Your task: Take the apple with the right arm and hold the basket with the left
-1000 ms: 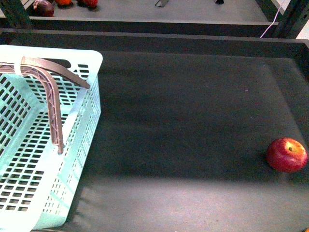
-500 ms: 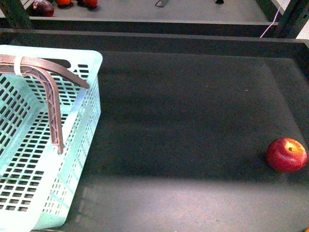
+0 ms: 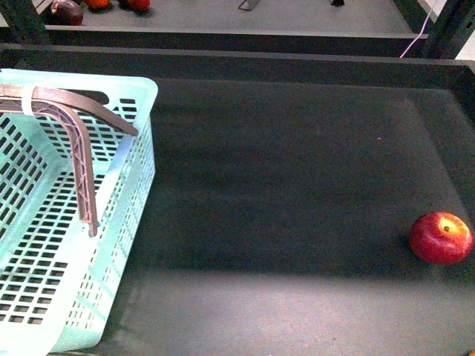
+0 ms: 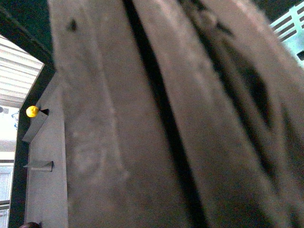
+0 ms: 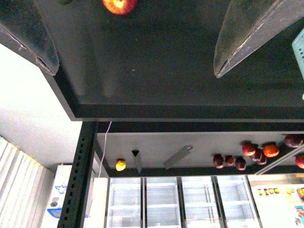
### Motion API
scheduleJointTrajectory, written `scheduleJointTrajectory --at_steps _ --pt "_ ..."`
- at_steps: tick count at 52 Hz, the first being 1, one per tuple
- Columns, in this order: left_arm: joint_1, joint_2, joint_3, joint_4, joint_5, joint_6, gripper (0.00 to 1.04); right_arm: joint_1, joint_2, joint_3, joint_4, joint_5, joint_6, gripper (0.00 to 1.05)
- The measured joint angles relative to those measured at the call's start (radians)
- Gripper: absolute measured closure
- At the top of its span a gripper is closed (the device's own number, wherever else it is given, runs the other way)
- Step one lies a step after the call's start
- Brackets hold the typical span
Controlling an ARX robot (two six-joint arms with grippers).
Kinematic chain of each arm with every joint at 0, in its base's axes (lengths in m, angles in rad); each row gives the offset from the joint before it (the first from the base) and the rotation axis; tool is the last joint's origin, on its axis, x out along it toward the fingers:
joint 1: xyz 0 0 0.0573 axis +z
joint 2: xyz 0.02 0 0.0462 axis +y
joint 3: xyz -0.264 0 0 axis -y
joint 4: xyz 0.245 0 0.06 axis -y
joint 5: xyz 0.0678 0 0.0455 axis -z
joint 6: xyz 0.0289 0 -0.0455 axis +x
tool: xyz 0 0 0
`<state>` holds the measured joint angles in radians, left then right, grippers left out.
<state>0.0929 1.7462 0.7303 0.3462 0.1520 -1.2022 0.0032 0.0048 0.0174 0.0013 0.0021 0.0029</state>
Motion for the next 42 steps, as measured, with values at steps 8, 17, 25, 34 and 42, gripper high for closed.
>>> scheduleJointTrajectory --at_steps 8,17,25,34,42 --pt "0.002 0.007 0.003 0.000 -0.001 -0.005 0.48 0.000 0.000 0.000 0.000 0.000 0.000 0.09" --pt "0.003 0.007 0.006 0.009 0.007 -0.059 0.84 0.000 0.000 0.000 0.000 0.000 0.000 0.09" --pt "0.000 0.005 0.006 0.018 0.027 -0.081 0.90 0.000 0.000 0.000 0.000 0.000 0.000 0.09" --pt "-0.017 -0.031 -0.011 0.008 0.023 -0.074 0.90 0.000 0.000 0.000 0.000 0.000 0.000 0.09" --pt "-0.042 -0.096 -0.031 -0.013 0.027 -0.069 0.90 0.000 0.000 0.000 0.000 0.000 0.000 0.09"
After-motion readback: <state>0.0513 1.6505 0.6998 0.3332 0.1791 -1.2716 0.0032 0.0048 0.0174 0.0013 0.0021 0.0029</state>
